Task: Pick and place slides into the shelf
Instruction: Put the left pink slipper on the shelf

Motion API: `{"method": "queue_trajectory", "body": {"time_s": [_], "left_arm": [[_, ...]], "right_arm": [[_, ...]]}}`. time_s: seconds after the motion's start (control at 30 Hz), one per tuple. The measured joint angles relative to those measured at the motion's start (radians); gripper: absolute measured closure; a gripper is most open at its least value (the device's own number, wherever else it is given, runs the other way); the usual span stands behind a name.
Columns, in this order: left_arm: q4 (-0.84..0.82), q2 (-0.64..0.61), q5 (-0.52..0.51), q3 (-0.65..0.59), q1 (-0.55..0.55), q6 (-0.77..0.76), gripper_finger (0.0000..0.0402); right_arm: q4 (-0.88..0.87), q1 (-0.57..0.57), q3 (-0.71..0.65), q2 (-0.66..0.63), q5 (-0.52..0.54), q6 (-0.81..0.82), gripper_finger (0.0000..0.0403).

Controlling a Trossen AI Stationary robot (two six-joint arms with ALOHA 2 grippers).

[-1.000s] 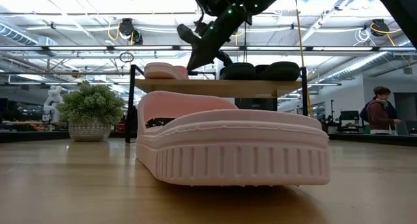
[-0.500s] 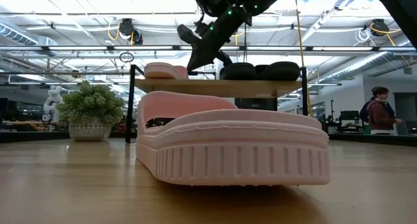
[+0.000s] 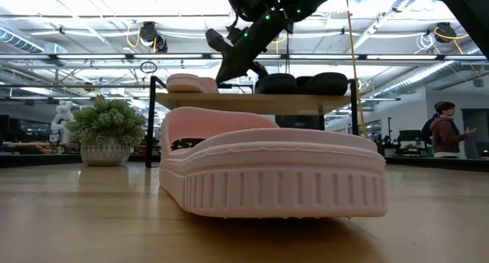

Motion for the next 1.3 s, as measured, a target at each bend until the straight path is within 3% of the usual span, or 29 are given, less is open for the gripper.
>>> {"method": "queue_trajectory", "body": {"time_s": [0.27,0.47,0.67,0.87,1.1,1.2,1.3], "left_arm": [[0.000,0.000,0.000,0.000,0.000,0.000,0.0234],[-0.008,0.000,0.005,0.000,-0.003,-0.001,0.0234],[-0.001,0.005,0.151,-0.033,-0.057,0.046,0.0234],[0.094,0.006,0.206,-0.225,-0.180,0.081,0.0234],[0.325,0.006,0.039,-0.549,-0.303,0.096,0.0234],[0.380,0.006,-0.037,-0.630,-0.334,0.100,0.0234],[0.404,0.006,-0.045,-0.685,-0.347,0.084,0.0234]], "right_arm": [[-0.010,0.002,-0.001,-0.011,-0.002,-0.003,0.0403],[0.009,0.007,-0.002,-0.105,-0.008,-0.053,0.0403],[0.030,0.024,-0.002,-0.237,-0.005,-0.146,0.0403],[0.068,0.049,-0.002,-0.391,-0.005,-0.275,0.0403],[0.051,0.094,0.000,-0.522,-0.052,-0.406,0.0396],[0.032,0.111,0.000,-0.549,-0.079,-0.418,0.0386],[0.005,0.123,0.000,-0.566,-0.080,-0.435,0.0373]]}}
